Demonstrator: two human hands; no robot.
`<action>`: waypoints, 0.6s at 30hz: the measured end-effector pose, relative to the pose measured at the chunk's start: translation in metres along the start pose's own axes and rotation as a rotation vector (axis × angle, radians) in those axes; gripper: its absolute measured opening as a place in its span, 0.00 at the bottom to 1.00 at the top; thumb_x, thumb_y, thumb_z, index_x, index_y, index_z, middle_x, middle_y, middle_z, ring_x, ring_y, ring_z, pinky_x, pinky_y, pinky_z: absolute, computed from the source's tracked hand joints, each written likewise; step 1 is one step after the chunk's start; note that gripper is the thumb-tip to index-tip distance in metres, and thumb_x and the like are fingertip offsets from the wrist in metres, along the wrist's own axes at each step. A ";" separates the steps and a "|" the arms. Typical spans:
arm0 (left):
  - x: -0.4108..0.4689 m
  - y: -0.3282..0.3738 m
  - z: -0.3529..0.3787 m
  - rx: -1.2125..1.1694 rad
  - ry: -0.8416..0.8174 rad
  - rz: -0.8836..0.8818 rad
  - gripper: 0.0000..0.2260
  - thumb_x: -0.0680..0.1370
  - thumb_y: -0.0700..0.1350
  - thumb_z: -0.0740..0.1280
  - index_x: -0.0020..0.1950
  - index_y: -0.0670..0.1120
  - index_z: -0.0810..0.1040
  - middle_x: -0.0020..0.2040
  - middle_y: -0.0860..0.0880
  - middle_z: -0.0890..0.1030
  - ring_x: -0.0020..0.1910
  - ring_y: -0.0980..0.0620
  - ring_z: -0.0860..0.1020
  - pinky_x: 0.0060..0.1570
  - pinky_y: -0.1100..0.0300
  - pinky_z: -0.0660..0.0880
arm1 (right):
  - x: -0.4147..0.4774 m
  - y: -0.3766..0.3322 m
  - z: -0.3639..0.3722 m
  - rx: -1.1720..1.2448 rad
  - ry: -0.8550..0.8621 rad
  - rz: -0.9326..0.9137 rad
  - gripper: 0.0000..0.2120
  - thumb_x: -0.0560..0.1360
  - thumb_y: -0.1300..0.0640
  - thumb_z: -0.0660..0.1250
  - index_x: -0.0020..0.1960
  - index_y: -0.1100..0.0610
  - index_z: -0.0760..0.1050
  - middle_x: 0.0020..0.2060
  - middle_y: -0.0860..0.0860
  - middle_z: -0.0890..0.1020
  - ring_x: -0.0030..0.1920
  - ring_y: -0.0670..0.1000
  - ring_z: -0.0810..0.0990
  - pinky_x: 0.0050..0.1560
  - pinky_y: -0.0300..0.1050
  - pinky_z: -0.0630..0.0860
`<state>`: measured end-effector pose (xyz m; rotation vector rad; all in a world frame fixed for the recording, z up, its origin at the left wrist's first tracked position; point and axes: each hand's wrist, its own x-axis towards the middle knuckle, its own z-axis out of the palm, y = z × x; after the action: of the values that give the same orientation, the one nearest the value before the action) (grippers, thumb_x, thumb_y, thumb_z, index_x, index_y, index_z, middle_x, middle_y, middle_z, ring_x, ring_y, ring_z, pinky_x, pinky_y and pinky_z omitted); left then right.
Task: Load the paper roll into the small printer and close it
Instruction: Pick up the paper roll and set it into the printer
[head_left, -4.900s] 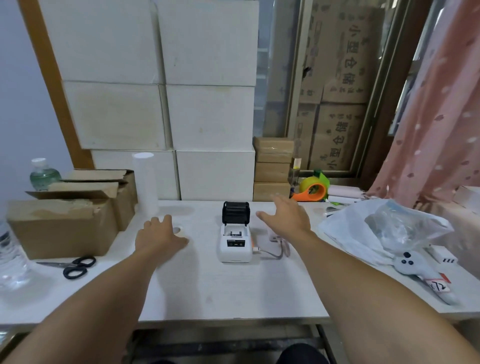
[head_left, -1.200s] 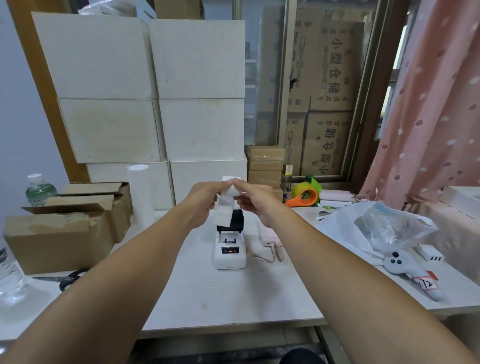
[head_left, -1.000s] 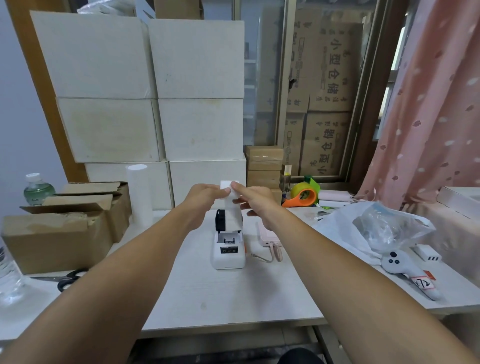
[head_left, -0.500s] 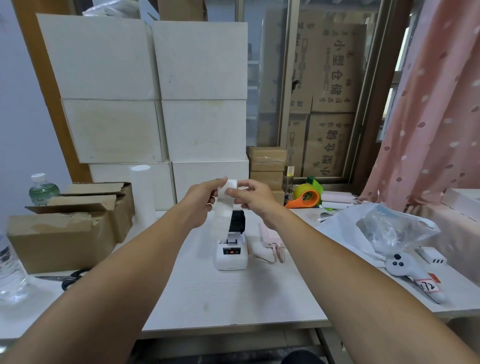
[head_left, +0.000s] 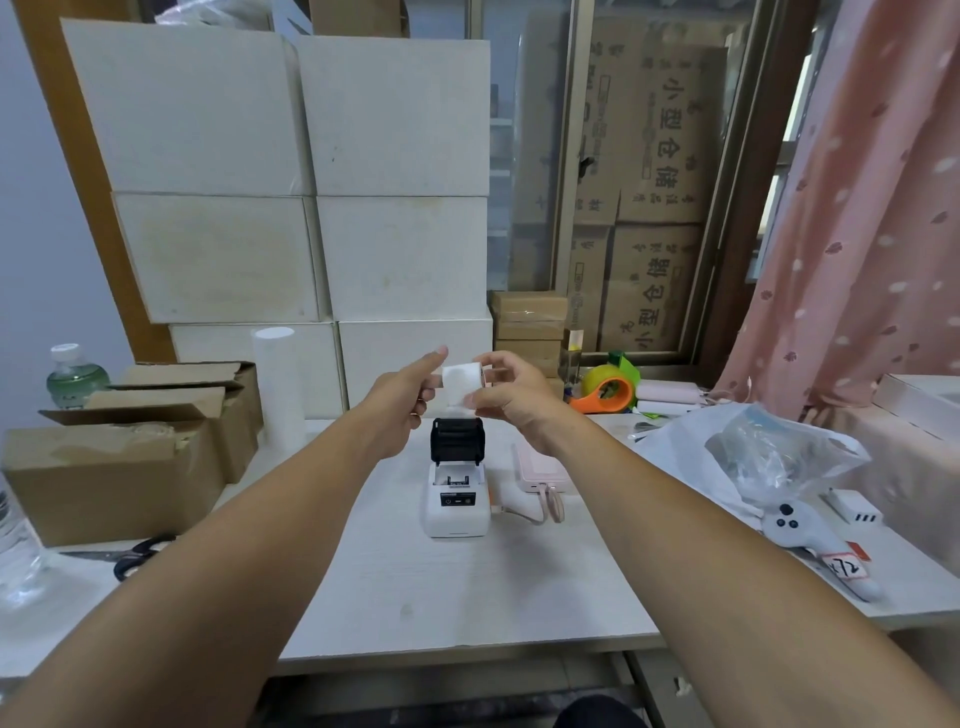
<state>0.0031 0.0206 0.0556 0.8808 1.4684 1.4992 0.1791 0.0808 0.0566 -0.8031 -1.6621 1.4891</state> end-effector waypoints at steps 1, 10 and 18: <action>0.001 0.001 0.000 0.031 0.003 -0.017 0.21 0.71 0.63 0.76 0.46 0.45 0.81 0.35 0.51 0.72 0.32 0.53 0.65 0.34 0.60 0.62 | 0.000 0.000 0.000 -0.036 -0.004 -0.011 0.25 0.70 0.75 0.74 0.62 0.57 0.79 0.59 0.60 0.79 0.58 0.62 0.83 0.59 0.58 0.84; 0.008 -0.007 0.003 0.095 -0.004 -0.005 0.13 0.72 0.46 0.79 0.51 0.41 0.81 0.41 0.49 0.72 0.36 0.51 0.65 0.36 0.59 0.64 | 0.004 0.004 0.000 0.084 0.009 0.046 0.16 0.79 0.56 0.75 0.62 0.64 0.79 0.55 0.59 0.83 0.49 0.54 0.84 0.51 0.49 0.86; 0.006 -0.013 0.000 0.099 -0.024 0.023 0.15 0.68 0.51 0.79 0.48 0.44 0.84 0.41 0.49 0.73 0.37 0.50 0.66 0.37 0.59 0.64 | 0.009 0.008 0.002 0.186 0.111 0.092 0.22 0.74 0.61 0.80 0.64 0.66 0.79 0.56 0.60 0.86 0.47 0.53 0.86 0.51 0.44 0.86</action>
<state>0.0016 0.0254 0.0423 0.9745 1.5308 1.4378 0.1724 0.0886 0.0497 -0.8529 -1.3992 1.6060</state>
